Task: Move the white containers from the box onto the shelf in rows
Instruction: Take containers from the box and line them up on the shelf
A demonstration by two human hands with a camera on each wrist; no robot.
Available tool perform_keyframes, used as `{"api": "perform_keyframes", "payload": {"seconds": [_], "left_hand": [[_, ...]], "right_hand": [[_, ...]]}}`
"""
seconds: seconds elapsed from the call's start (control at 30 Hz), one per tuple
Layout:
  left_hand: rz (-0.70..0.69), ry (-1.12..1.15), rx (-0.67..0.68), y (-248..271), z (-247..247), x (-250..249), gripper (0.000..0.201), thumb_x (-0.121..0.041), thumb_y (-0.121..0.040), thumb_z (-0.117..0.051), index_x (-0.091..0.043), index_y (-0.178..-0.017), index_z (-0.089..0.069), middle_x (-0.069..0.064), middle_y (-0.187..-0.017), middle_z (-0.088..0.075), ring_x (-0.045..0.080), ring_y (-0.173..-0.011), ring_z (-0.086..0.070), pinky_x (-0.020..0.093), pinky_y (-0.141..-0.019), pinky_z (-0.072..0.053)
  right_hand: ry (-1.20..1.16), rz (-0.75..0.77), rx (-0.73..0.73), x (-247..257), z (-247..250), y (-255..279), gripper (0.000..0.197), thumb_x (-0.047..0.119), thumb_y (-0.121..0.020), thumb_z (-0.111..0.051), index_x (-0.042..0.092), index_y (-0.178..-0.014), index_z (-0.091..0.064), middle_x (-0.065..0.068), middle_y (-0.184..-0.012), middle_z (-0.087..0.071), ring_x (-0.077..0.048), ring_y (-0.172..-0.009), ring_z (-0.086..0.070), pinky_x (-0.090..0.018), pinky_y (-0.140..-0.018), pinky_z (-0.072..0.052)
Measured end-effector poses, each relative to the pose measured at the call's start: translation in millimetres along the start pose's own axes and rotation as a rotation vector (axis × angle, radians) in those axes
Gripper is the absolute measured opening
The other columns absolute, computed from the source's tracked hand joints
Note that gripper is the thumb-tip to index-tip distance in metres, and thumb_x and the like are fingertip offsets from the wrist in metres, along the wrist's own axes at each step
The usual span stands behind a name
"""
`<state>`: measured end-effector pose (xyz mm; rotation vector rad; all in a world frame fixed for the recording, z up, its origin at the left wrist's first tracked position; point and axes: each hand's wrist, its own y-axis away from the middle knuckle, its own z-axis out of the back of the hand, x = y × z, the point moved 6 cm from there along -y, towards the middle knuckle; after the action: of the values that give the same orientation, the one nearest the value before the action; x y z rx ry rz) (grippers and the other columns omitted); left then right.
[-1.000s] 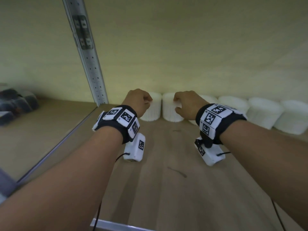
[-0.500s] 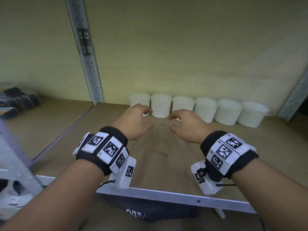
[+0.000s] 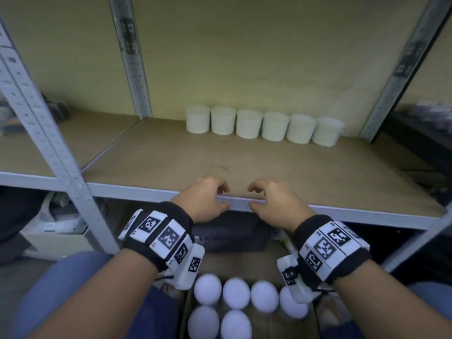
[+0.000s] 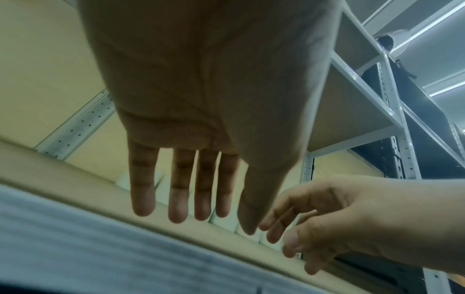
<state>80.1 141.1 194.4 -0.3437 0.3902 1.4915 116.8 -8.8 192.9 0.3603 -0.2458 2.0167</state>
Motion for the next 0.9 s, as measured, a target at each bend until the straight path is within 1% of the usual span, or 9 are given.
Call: {"api": "perform_keyframes", "payload": {"seconds": [0.1, 0.2, 0.4, 0.5, 0.6, 0.63, 0.73, 0.83, 0.9], "left_hand": [[0.032, 0.012, 0.076, 14, -31, 6, 0.034, -0.031, -0.083, -0.066, -0.017, -0.113, -0.061, 0.001, -0.114, -0.062, 0.016, -0.096, -0.057, 0.025, -0.085, -0.046], [0.083, -0.012, 0.195, 22, -73, 23, 0.038, -0.03, -0.082, -0.067, -0.015, -0.117, -0.06, 0.004, -0.118, -0.061, 0.02, -0.107, -0.059, 0.027, -0.09, -0.046], [0.26, -0.024, 0.472, 35, -180, 71, 0.045, -0.023, -0.083, -0.066, -0.01, -0.125, -0.055, 0.01, -0.129, -0.058, 0.027, -0.117, -0.056, 0.029, -0.095, -0.044], [0.307, -0.073, 0.585, 47, -230, 95, 0.058, -0.028, -0.082, -0.07, -0.013, -0.134, -0.048, 0.009, -0.141, -0.048, 0.027, -0.126, -0.048, 0.032, -0.101, -0.04], [0.345, -0.156, 0.688, 61, -271, 116, 0.066, -0.032, -0.085, -0.067, -0.016, -0.141, -0.038, 0.009, -0.152, -0.028, 0.031, -0.139, -0.031, 0.039, -0.11, -0.03], [0.349, -0.168, 0.711, 63, -282, 121, 0.066, -0.032, -0.084, -0.067, -0.015, -0.141, -0.037, 0.01, -0.151, -0.026, 0.033, -0.139, -0.03, 0.041, -0.11, -0.03], [0.373, -0.11, 0.743, 66, -312, 132, 0.074, -0.029, -0.078, -0.073, -0.016, -0.14, -0.034, 0.012, -0.143, -0.031, 0.039, -0.131, -0.037, 0.044, -0.106, -0.038], [0.41, -0.069, 0.73, 73, -335, 138, 0.086, -0.03, -0.075, -0.073, -0.028, -0.145, -0.023, 0.01, -0.148, -0.022, 0.046, -0.132, -0.032, 0.052, -0.105, -0.04], [0.393, -0.101, 0.669, 74, -346, 142, 0.086, -0.036, -0.075, -0.07, -0.036, -0.145, -0.021, 0.006, -0.147, -0.021, 0.048, -0.13, -0.033, 0.054, -0.104, -0.04]], "right_hand": [[-0.021, -0.027, 0.029, -11, -22, 18, 0.035, 0.028, -0.086, -0.06, 0.022, -0.12, -0.059, -0.002, -0.121, -0.057, -0.021, -0.114, -0.054, -0.03, -0.099, -0.045], [-0.034, -0.043, 0.104, -26, -58, 30, 0.038, 0.03, -0.086, -0.061, 0.02, -0.122, -0.058, -0.003, -0.123, -0.056, -0.022, -0.116, -0.054, -0.036, -0.101, -0.046], [-0.04, -0.138, 0.385, -57, -165, 41, 0.045, 0.026, -0.084, -0.06, 0.019, -0.127, -0.053, -0.007, -0.129, -0.054, -0.026, -0.116, -0.055, -0.036, -0.098, -0.048], [-0.032, -0.184, 0.53, -70, -218, 51, 0.049, 0.026, -0.085, -0.061, 0.014, -0.131, -0.049, -0.011, -0.134, -0.053, -0.029, -0.12, -0.054, -0.034, -0.097, -0.046], [-0.032, -0.237, 0.629, -84, -265, 61, 0.056, 0.029, -0.086, -0.061, 0.017, -0.137, -0.043, -0.01, -0.142, -0.044, -0.028, -0.126, -0.049, -0.034, -0.102, -0.043], [-0.027, -0.259, 0.655, -89, -279, 63, 0.058, 0.031, -0.086, -0.061, 0.019, -0.139, -0.04, -0.01, -0.143, -0.042, -0.029, -0.126, -0.049, -0.036, -0.103, -0.044], [-0.001, -0.312, 0.73, -99, -315, 74, 0.061, 0.038, -0.085, -0.062, 0.023, -0.139, -0.037, -0.01, -0.139, -0.038, -0.034, -0.117, -0.053, -0.044, -0.096, -0.048], [0.05, -0.311, 0.76, -104, -343, 85, 0.07, 0.045, -0.079, -0.066, 0.03, -0.139, -0.033, -0.008, -0.138, -0.034, -0.036, -0.119, -0.048, -0.047, -0.097, -0.045], [0.093, -0.272, 0.737, -106, -357, 92, 0.078, 0.052, -0.07, -0.067, 0.036, -0.137, -0.031, -0.006, -0.135, -0.036, -0.034, -0.123, -0.044, -0.047, -0.1, -0.042]]}}
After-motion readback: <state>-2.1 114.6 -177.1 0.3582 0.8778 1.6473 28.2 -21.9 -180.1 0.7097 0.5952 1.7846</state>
